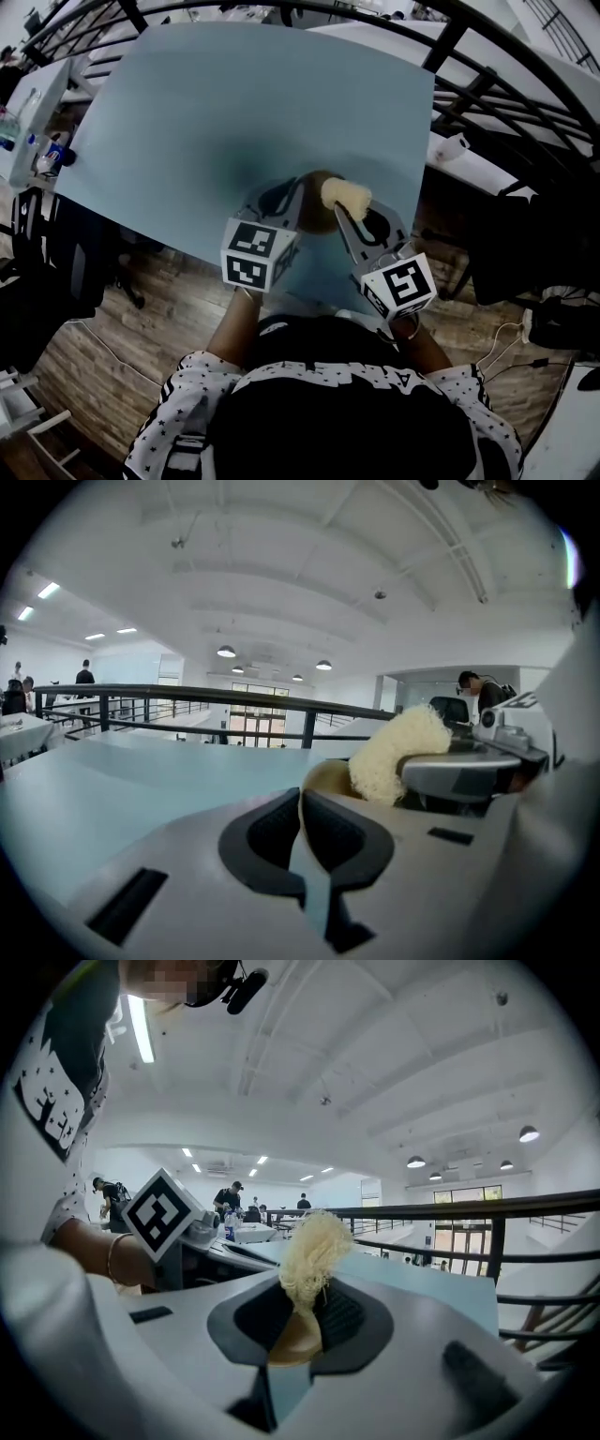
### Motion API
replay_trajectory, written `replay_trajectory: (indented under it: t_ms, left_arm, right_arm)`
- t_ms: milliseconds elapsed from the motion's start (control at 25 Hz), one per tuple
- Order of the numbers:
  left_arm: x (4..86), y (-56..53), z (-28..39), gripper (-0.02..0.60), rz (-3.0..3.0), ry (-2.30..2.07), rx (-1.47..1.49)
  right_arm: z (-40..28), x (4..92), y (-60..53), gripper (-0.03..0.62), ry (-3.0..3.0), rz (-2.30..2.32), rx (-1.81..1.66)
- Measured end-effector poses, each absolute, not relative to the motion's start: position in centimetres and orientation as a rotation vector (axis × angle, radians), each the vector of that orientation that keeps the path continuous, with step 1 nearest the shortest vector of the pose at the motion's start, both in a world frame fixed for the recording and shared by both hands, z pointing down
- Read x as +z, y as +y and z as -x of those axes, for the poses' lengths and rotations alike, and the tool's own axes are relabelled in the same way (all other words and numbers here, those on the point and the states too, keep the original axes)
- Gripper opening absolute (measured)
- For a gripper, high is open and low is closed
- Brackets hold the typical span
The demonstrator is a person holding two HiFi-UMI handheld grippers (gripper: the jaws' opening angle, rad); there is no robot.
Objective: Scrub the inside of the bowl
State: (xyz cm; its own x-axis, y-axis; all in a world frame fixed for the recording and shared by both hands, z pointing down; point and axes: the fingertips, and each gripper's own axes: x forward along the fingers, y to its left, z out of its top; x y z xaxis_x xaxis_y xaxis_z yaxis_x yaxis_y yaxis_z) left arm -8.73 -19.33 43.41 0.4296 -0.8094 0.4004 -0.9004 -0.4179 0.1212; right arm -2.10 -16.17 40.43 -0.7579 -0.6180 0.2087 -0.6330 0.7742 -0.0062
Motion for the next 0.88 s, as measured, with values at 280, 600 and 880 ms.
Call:
replay_trajectory:
  t_ms: [280,600,880]
  left_arm:
    - [39.1,-19.7,9.0,0.025,-2.465,-1.493,0.357]
    - [36.1,-20.3,9.0,0.025,-2.584,-1.511,0.387]
    - [34.6,-21.7,9.0,0.025,-2.673,-1.5,0.389]
  right_arm:
    - [3.7,38.1,-17.7,0.061,-2.708,-1.067,-0.042]
    - [5.0,36.7,-19.1,0.06,-2.639,-1.155,-0.113]
    - [5.4,36.3,-20.6,0.06,-2.564,-1.185,-0.2]
